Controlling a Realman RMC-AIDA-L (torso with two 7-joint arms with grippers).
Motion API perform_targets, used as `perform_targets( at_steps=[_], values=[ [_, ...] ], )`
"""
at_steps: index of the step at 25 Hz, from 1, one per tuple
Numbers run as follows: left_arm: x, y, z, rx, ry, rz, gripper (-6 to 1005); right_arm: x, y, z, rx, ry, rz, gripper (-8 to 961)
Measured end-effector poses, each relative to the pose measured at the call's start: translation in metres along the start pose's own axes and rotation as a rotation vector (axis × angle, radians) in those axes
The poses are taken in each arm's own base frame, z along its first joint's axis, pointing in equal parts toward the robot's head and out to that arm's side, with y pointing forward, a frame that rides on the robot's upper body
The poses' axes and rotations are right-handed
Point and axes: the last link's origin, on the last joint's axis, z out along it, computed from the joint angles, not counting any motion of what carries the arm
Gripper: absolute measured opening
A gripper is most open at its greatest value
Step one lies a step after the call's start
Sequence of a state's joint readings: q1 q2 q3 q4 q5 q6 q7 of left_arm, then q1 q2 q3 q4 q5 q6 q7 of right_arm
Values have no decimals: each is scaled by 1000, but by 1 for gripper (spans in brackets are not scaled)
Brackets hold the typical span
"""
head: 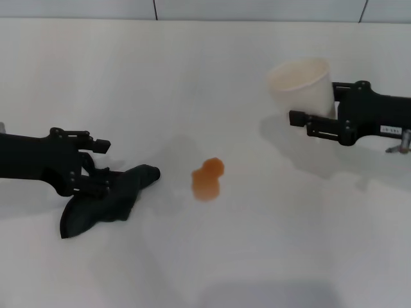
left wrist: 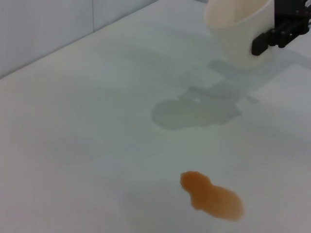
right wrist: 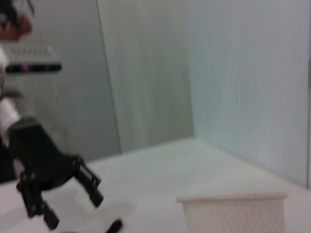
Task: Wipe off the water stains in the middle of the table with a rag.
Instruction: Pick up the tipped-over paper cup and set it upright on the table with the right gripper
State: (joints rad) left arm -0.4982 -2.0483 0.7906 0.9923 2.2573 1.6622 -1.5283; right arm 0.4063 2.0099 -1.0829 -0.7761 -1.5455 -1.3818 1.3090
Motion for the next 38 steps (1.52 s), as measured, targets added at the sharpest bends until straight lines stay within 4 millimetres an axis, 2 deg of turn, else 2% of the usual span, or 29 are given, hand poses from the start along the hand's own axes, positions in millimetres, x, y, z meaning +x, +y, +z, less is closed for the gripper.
perform_targets(
  at_steps=[2,3,6,15,22,38],
  values=[
    [0,1,0,-1,2,7,789,4,1,-1,6,-25,-11,543],
    [0,1,1,-2,2,9,788,17,4,-5,36,-84,-36,541],
    [-1,2,2,-6,3,12,787,30,8,-7,71,-117,-50,536],
    [-4,6,5,-13,8,25,783,63,15,-11,207,-142,-69,532],
    [-4,8,7,-17,10,30,780,78,19,-11,277,-132,-78,528],
    [-8,11,8,-23,11,33,773,100,32,-6,314,-84,-61,522]
  ],
)
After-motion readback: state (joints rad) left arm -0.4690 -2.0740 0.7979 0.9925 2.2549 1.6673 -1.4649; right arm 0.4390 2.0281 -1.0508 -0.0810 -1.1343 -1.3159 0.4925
